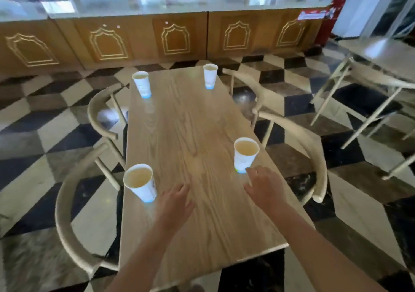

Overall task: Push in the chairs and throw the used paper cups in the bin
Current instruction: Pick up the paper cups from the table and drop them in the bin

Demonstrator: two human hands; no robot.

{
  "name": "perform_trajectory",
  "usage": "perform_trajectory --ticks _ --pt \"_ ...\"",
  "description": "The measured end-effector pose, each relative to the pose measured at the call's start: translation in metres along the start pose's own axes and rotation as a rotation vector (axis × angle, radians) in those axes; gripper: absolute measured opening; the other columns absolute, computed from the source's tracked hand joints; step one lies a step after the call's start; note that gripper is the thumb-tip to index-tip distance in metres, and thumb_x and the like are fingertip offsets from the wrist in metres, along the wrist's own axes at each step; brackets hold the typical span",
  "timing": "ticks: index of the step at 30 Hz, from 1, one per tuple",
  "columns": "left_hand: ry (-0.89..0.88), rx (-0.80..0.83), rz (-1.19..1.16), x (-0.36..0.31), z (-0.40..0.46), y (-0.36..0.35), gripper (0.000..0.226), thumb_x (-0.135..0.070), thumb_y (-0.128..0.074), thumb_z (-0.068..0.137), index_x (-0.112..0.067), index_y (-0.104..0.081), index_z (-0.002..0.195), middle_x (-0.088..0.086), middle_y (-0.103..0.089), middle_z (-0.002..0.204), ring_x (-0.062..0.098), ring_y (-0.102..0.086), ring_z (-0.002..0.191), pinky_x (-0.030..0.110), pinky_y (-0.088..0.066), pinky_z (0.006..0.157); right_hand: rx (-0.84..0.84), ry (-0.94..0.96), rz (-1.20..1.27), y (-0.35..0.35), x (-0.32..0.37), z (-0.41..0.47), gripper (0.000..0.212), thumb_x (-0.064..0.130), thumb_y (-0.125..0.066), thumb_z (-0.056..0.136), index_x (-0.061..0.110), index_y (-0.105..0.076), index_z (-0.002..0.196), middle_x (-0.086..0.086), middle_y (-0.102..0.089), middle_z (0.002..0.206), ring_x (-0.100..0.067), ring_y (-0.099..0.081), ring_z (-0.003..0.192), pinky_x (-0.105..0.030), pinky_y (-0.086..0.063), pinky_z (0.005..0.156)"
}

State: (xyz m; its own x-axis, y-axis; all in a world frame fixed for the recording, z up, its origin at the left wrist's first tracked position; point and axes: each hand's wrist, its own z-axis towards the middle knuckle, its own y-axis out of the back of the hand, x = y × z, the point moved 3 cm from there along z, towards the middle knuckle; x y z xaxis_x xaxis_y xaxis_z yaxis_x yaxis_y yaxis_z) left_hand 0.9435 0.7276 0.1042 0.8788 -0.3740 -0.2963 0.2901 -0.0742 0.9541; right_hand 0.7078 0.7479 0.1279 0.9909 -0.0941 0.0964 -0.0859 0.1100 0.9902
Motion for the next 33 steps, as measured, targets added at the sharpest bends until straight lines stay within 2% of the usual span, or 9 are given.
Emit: perform_trajectory --ticks 3,6,12,16,18,21,23,27,33 --pt "0.115 -0.099 0.031 0.015 0.000 0.010 0.040 -0.015 -0.080 0.061 -0.007 -0.067 0.099 0.011 -0.070 0.090 0.033 -0.066 0.076 0.040 -0.053 0.066 0.022 0.067 -0.006 -0.003 -0.011 0.026 0.035 0.010 -0.078 0.058 0.003 -0.068 0.091 -0.016 -0.066 0.075 -0.035 -0.061 0.063 -0.039 -0.051 0.054" --pt "0.241 -0.153 0.090 0.040 0.000 0.016 0.039 -0.014 -0.080 0.062 -0.005 -0.066 0.098 0.015 -0.070 0.094 0.035 -0.065 0.085 0.045 -0.051 0.071 0.003 0.098 -0.004 -0.009 -0.016 0.047 0.045 0.008 -0.083 0.054 0.001 -0.067 0.096 -0.020 -0.067 0.081 -0.039 -0.063 0.070 -0.043 -0.053 0.057" --pt "0.399 -0.126 0.149 0.087 0.007 0.012 0.055 -0.010 -0.083 0.059 -0.001 -0.062 0.109 0.023 -0.068 0.097 0.043 -0.063 0.088 0.051 -0.050 0.071 0.029 0.114 -0.046 -0.028 -0.021 0.075 0.055 0.006 -0.086 0.049 0.001 -0.066 0.101 -0.023 -0.067 0.090 -0.042 -0.063 0.075 -0.044 -0.052 0.056" --pt "0.407 -0.100 0.147 0.099 0.011 0.004 0.050 -0.008 -0.083 0.059 -0.002 -0.065 0.104 0.020 -0.070 0.091 0.040 -0.065 0.083 0.048 -0.050 0.069 0.089 0.097 -0.051 -0.047 -0.020 0.091 0.050 0.013 -0.070 0.076 0.007 -0.054 0.123 -0.016 -0.062 0.110 -0.034 -0.058 0.097 -0.041 -0.050 0.066" --pt "0.375 -0.106 0.145 0.100 0.014 0.002 0.046 -0.003 -0.085 0.055 -0.004 -0.067 0.097 0.016 -0.071 0.084 0.037 -0.066 0.075 0.046 -0.052 0.064 0.106 0.075 -0.033 -0.051 -0.020 0.096 0.046 0.013 -0.064 0.081 0.010 -0.052 0.126 -0.012 -0.062 0.110 -0.030 -0.058 0.097 -0.038 -0.049 0.065" --pt "0.330 -0.116 0.166 0.103 0.020 0.000 0.042 0.008 -0.085 0.045 -0.005 -0.070 0.083 0.010 -0.070 0.069 0.031 -0.065 0.056 0.036 -0.052 0.049 0.107 0.082 -0.041 -0.053 -0.017 0.100 0.036 -0.005 -0.076 0.063 0.002 -0.066 0.097 -0.015 -0.066 0.079 -0.033 -0.062 0.068 -0.034 -0.046 0.049" --pt "0.311 -0.114 0.171 0.105 0.025 -0.001 0.037 0.014 -0.081 0.042 -0.006 -0.070 0.071 0.007 -0.066 0.059 0.028 -0.061 0.048 0.030 -0.047 0.043 0.088 0.077 -0.037 -0.054 -0.017 0.102 0.037 -0.015 -0.080 0.045 0.001 -0.065 0.075 -0.014 -0.062 0.063 -0.031 -0.058 0.053 -0.028 -0.040 0.042" --pt "0.285 -0.093 0.138 0.099 0.035 -0.001 0.030 0.014 -0.077 0.047 -0.008 -0.066 0.063 0.004 -0.060 0.055 0.026 -0.056 0.047 0.029 -0.046 0.040 0.093 0.061 0.003 -0.056 -0.021 0.101 0.031 -0.014 -0.079 0.049 0.000 -0.062 0.071 -0.015 -0.061 0.064 -0.029 -0.056 0.051 -0.027 -0.039 0.042" --pt "0.176 -0.073 0.020 0.051 0.062 0.001 0.028 0.010 -0.077 0.050 -0.009 -0.065 0.065 0.005 -0.063 0.061 0.029 -0.058 0.052 0.037 -0.051 0.041 -0.049 0.069 0.114 -0.031 -0.018 0.085 0.038 -0.018 -0.080 0.035 0.004 -0.054 0.053 -0.009 -0.052 0.049 -0.025 -0.049 0.038 -0.020 -0.027 0.042"
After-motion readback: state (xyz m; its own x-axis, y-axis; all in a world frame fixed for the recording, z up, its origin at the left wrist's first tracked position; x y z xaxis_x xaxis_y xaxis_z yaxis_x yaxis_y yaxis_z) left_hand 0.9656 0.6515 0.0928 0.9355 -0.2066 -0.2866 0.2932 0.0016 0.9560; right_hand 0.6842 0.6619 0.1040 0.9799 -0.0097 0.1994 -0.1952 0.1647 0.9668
